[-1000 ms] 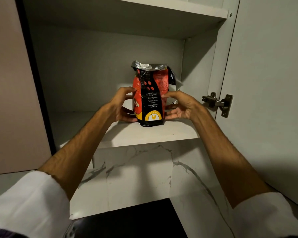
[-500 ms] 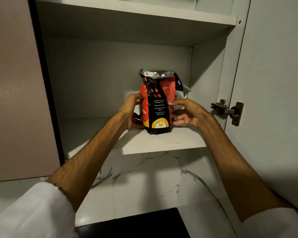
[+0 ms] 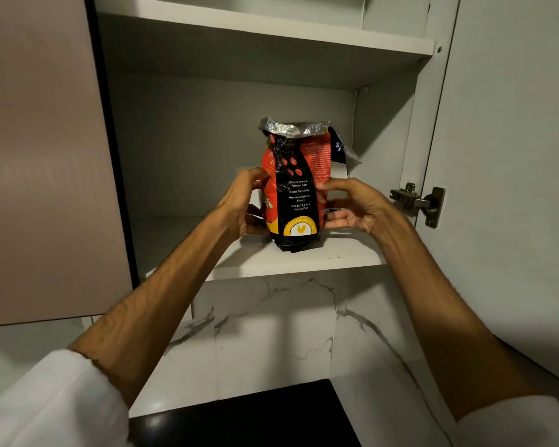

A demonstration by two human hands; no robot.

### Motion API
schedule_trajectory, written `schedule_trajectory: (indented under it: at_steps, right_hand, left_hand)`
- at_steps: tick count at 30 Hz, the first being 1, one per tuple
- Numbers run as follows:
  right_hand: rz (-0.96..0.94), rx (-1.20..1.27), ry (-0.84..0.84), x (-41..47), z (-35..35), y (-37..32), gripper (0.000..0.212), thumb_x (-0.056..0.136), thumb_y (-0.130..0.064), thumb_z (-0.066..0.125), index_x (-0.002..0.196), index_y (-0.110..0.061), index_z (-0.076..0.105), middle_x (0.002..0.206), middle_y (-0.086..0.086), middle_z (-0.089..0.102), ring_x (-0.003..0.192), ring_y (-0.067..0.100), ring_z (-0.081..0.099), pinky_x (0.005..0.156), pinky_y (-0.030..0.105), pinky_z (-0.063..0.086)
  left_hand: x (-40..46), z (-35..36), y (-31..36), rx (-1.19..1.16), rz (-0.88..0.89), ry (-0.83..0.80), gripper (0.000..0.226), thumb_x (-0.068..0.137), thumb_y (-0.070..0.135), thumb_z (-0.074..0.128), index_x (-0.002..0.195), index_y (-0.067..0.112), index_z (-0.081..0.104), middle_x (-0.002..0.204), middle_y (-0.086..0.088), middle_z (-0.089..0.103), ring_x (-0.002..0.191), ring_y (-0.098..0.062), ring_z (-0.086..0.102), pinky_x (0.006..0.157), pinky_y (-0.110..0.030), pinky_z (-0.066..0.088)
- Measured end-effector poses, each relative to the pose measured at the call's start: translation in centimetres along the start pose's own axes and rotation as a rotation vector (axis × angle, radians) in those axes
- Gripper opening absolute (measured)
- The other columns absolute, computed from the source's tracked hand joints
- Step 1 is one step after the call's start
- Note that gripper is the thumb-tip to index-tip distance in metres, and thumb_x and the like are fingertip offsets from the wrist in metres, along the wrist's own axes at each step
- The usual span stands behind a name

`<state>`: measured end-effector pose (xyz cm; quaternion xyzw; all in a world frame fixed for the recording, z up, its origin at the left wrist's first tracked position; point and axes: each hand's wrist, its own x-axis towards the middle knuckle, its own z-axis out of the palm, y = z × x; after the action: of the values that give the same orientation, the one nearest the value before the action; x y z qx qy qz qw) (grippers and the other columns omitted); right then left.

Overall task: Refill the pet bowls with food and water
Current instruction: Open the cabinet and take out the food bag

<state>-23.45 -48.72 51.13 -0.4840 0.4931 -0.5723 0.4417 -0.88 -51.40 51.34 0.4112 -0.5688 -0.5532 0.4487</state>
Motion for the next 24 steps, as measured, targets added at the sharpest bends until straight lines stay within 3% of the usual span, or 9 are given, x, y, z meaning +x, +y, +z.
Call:
schedule_trajectory:
  at_steps: [6, 10, 15, 21, 24]
  right_hand:
    - [0.002, -0.013, 0.021, -4.0, 1.1, -0.6, 0.052, 0.085, -0.022, 0.080, 0.130, -0.008, 0.059, 0.127, 0.022, 0.068, 0.098, 0.041, 0.076, 0.082, 0.052, 0.064]
    - [-0.003, -0.018, 0.043, -7.9, 2.0, -1.0, 0.049, 0.085, -0.025, 0.080, 0.126, -0.008, 0.060, 0.127, 0.022, 0.068, 0.099, 0.042, 0.076, 0.083, 0.054, 0.064]
    - [-0.013, -0.008, 0.071, -13.1, 2.9, -1.9, 0.046, 0.085, -0.025, 0.081, 0.124, -0.011, 0.060, 0.124, 0.023, 0.068, 0.097, 0.040, 0.077, 0.076, 0.050, 0.066]
    - [-0.031, -0.015, 0.101, -19.1, 4.1, -2.9, 0.048, 0.086, -0.025, 0.081, 0.128, -0.012, 0.060, 0.125, 0.023, 0.067, 0.101, 0.041, 0.075, 0.077, 0.050, 0.065]
    - [-0.037, -0.030, 0.110, -22.1, 4.6, -3.1, 0.040, 0.086, -0.025, 0.080, 0.120, -0.015, 0.062, 0.124, 0.022, 0.067, 0.100, 0.040, 0.076, 0.076, 0.049, 0.066]
  left_hand:
    - [-4.0, -0.6, 0.4, -0.011, 0.002, -0.035, 0.049, 0.097, 0.044, 0.048, 0.140, 0.022, 0.054, 0.120, -0.026, 0.060, 0.109, -0.041, 0.065, 0.078, -0.045, 0.058]
    - [-7.7, -0.9, 0.6, -0.017, -0.003, -0.058, 0.038, 0.097, 0.043, 0.048, 0.128, 0.024, 0.057, 0.118, -0.026, 0.061, 0.107, -0.041, 0.065, 0.084, -0.047, 0.058]
    - [-12.4, -1.3, 1.3, -0.025, 0.014, -0.099, 0.035, 0.097, 0.042, 0.048, 0.128, 0.026, 0.054, 0.116, -0.026, 0.059, 0.104, -0.040, 0.065, 0.076, -0.043, 0.058]
    - [-17.6, -1.9, 2.0, -0.029, 0.030, -0.134, 0.027, 0.097, 0.041, 0.050, 0.119, 0.027, 0.056, 0.117, -0.026, 0.061, 0.102, -0.039, 0.067, 0.082, -0.043, 0.059]
    - [-19.9, -2.1, 2.0, -0.025, 0.032, -0.158, 0.029, 0.095, 0.042, 0.052, 0.120, 0.027, 0.059, 0.117, -0.026, 0.063, 0.101, -0.038, 0.069, 0.078, -0.041, 0.060]
